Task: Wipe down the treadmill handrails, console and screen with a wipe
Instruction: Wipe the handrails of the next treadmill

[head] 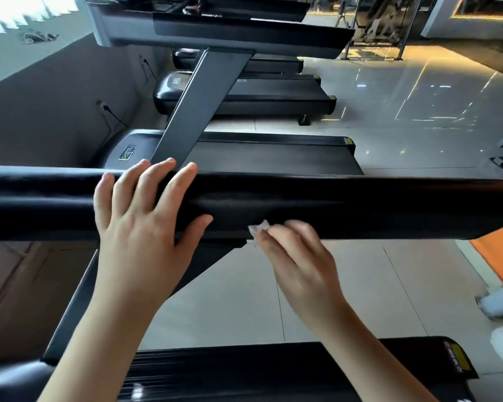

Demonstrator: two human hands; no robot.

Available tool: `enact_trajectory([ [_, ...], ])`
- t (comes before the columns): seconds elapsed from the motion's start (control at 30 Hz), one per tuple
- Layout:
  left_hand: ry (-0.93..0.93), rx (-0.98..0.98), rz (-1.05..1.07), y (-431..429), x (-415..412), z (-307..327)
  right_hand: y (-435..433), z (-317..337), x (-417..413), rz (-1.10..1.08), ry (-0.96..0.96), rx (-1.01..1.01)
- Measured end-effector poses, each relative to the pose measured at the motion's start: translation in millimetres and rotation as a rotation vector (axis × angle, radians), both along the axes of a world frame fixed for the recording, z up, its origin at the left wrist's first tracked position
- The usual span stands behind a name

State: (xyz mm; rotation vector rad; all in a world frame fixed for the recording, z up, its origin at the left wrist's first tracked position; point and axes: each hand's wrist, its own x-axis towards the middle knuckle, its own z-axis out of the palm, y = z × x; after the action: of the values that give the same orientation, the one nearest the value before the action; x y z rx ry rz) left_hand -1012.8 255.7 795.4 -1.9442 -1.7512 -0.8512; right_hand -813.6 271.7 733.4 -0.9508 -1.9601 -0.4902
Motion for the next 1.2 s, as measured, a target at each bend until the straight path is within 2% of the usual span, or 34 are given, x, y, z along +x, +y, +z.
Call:
enact_trajectory([
  [0.17,-0.006,0.012,-0.003,0.4,-0.6,-1.7,4.0,-3.2,19.1,-0.022,0.007,0.031],
  [0.37,-0.003,0.034,-0.006,2.2,-0.4,-3.8,6.5,10.5,-8.1,0.138,-0.037,0.005],
  [0.57,-0.021,0.031,0.002,1.7,2.2,-3.1,4.5,15.4,4.6,-0.004,0.192,0.088],
  [0.7,-0.016,0.042,0.014,1.3,2.7,-4.1,9.2,30.7,-11.6,0.038,0.094,0.089],
  [0.87,-0.019,0.047,0.014,0.8,3.6,-4.3,14.7,46.2,-4.1,-0.098,0.265,0.009],
  [1.07,-0.023,0.028,0.014,-0.4,4.1,-2.2,23.3,68.3,-31.4,-0.124,0.149,-0.008],
  [1.2,-0.025,-0.008,-0.001,-2.5,2.3,1.9,32.0,79.9,-30.2,-0.206,0.201,-0.131],
])
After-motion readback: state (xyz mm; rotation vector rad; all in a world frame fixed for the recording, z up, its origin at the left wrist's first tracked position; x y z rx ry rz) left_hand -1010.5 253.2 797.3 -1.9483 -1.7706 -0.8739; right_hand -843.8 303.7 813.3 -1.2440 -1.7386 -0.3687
